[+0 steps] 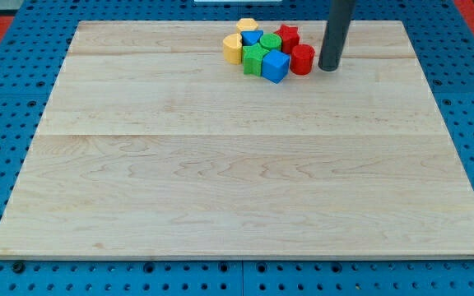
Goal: Push the red star close to the yellow hexagon
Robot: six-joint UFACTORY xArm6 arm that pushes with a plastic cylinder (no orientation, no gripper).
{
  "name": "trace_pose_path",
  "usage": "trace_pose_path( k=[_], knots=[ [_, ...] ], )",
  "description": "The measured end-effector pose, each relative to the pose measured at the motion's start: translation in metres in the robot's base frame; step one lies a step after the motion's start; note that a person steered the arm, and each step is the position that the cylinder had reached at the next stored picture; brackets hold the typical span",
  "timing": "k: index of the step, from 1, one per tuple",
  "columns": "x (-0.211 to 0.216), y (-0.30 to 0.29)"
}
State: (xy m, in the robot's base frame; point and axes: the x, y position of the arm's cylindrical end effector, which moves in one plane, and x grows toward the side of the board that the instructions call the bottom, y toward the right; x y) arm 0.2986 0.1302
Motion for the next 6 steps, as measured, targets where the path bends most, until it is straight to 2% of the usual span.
trace_pose_path(
  k=[1, 2, 3, 4, 6],
  knots=[
    [-0.012, -0.041],
    [-0.004, -0.028],
    [-0.028, 0.006],
    [-0.049, 0.007],
    [-0.082, -0.037]
  ],
)
